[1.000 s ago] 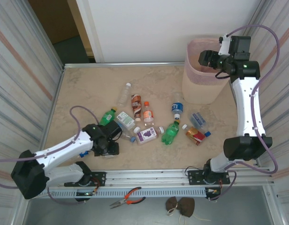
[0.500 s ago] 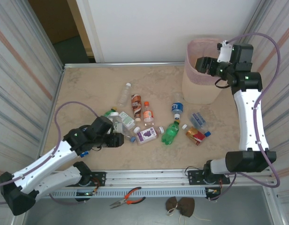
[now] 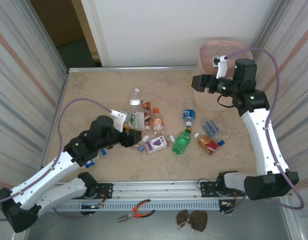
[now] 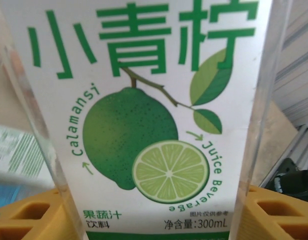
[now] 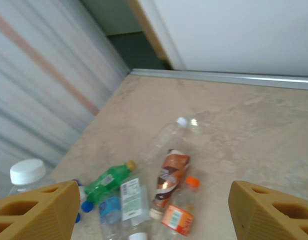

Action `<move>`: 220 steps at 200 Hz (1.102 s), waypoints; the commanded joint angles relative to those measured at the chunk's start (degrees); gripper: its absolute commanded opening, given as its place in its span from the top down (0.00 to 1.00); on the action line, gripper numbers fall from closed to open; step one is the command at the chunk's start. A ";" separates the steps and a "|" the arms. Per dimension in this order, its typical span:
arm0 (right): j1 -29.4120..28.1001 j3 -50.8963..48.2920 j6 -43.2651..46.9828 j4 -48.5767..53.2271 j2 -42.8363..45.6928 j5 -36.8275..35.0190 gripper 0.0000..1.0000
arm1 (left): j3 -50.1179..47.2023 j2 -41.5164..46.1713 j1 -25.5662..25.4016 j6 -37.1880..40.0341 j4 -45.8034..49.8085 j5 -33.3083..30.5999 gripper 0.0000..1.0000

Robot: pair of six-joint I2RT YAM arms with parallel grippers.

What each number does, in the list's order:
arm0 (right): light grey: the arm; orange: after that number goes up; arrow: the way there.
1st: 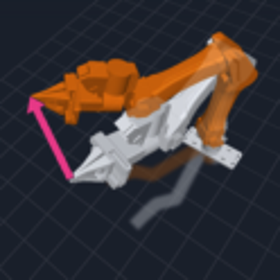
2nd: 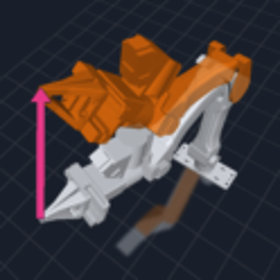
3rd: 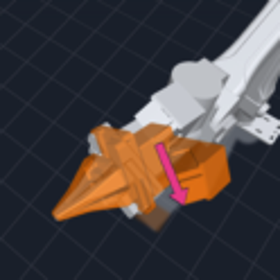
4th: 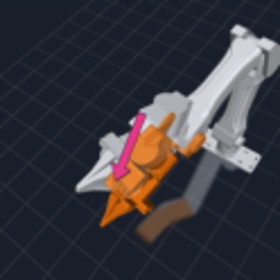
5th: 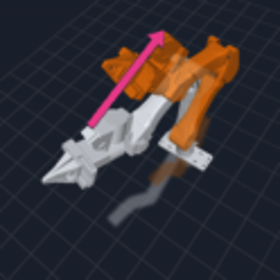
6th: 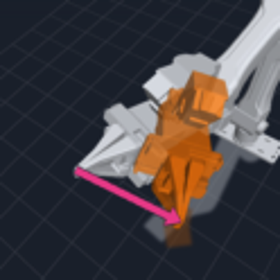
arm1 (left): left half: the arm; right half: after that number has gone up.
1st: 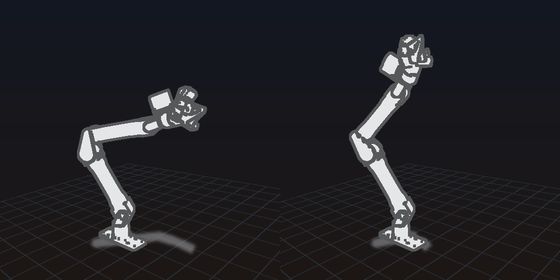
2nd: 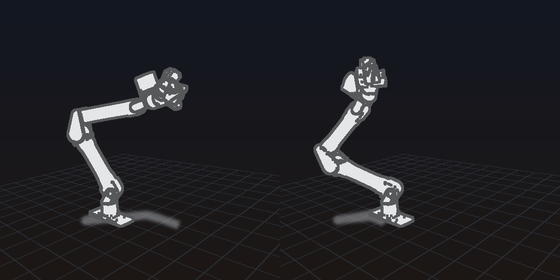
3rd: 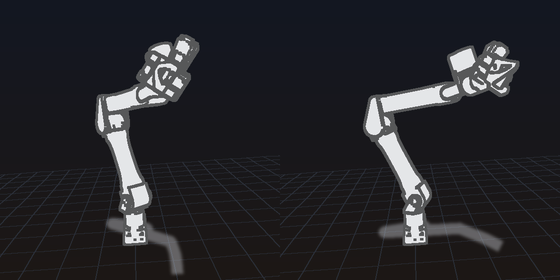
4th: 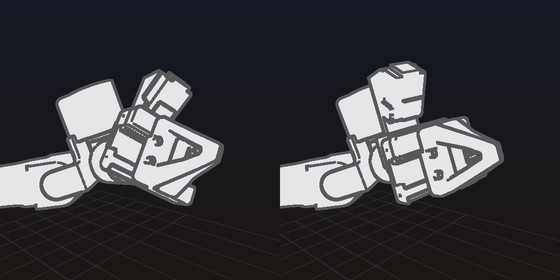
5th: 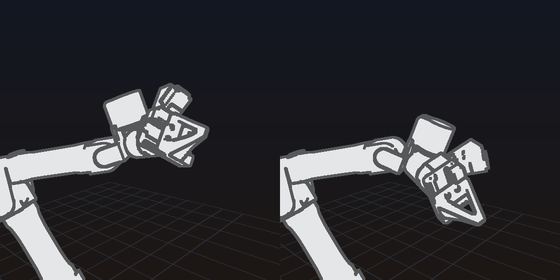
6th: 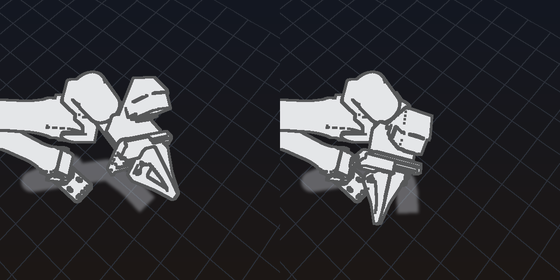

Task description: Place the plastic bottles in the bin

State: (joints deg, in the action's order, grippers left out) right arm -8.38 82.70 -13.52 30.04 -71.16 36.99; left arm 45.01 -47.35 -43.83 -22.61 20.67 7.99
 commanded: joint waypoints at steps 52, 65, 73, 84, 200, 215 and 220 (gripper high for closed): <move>-11.37 -5.84 -9.06 -23.36 5.20 11.14 0.19 | 10.10 -6.68 1.92 8.28 -19.62 15.06 0.49; -14.15 -5.81 -8.94 -25.82 5.55 12.07 0.16 | 10.98 -7.85 1.91 8.37 -23.00 17.33 0.49; -15.65 -5.45 -8.59 -26.57 5.50 12.75 0.14 | 11.44 -8.53 1.98 8.31 -25.24 18.70 0.49; -17.57 -4.67 -7.90 -26.75 5.37 13.49 0.13 | 12.08 -9.38 1.98 8.16 -28.22 20.53 0.49; -25.95 -2.61 -5.60 -27.03 6.55 17.31 0.24 | 21.52 -14.64 1.91 9.78 -31.83 33.09 0.50; -25.98 -2.71 -5.30 -26.28 6.95 16.43 0.28 | 21.38 -14.74 1.95 9.82 -31.81 32.97 0.50; -25.97 -2.80 -5.21 -26.13 6.99 16.35 0.30 | 21.30 -14.75 1.91 9.82 -31.83 32.95 0.50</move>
State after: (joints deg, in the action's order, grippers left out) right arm -33.89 78.11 -20.10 3.05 -65.87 53.56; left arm 64.82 -61.71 -42.11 -14.06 -9.37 39.68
